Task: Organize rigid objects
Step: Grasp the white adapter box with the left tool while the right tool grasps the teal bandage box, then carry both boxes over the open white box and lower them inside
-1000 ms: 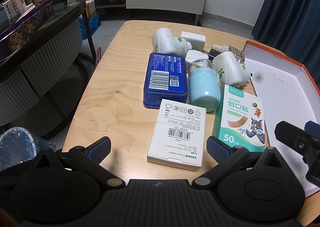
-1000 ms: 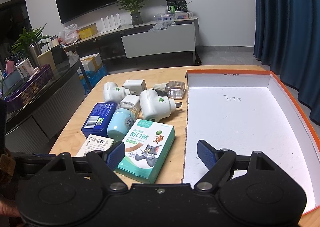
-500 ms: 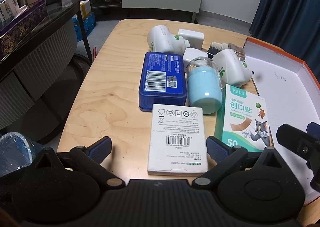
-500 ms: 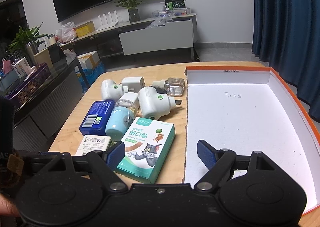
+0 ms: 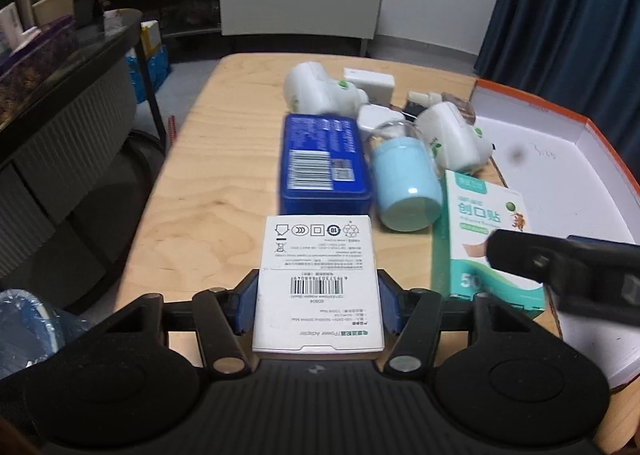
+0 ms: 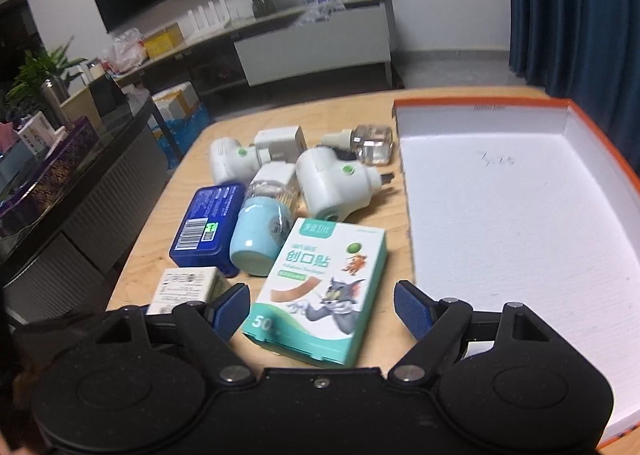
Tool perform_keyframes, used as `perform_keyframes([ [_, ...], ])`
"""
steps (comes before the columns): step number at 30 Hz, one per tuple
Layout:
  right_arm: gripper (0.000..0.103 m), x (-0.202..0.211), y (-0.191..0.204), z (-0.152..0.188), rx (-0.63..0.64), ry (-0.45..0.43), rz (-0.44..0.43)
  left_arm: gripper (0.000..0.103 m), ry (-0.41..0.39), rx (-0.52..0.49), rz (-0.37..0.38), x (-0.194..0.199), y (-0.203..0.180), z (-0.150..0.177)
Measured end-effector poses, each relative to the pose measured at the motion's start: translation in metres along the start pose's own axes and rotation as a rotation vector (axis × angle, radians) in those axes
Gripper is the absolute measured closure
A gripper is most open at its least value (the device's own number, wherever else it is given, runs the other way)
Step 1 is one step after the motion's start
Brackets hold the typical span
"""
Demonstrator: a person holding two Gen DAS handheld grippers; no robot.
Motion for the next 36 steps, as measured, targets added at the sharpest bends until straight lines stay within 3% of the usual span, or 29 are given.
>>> perform_keyframes([
  [5,0.01,-0.023,0.013,-0.001,-0.008,0.056,0.05,0.043,-0.038,0.013,-0.042,0.007,0.013,-0.004],
  [10,0.009,-0.048,0.018,-0.001,0.032,0.099,0.118,0.043,-0.04,0.039,-0.03,0.012,0.021,-0.004],
  [13,0.014,-0.052,0.019,-0.004,0.082,0.091,0.131,0.043,-0.043,0.049,-0.018,0.013,0.021,-0.004],
  [14,0.019,-0.05,0.018,-0.005,0.088,0.089,0.127,0.043,-0.047,0.049,-0.014,0.014,0.02,-0.004],
  [26,0.019,0.011,-0.006,-0.014,0.155,0.003,0.114,0.043,-0.086,0.049,0.022,0.026,0.0,-0.013],
  [36,0.019,0.046,-0.049,-0.03,0.097,-0.055,0.145,0.043,-0.1,-0.017,0.056,0.033,-0.041,-0.028],
])
Point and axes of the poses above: each gripper's, at about its wrist camera, not at the fingertips, and x roughly against the way its jaws point, y to its left, z to its underside, the point moved 3 cm from there along -x, roughly the way its jaws point, and after that the axes turned 5 degrees about z, right-handed, at the moved point
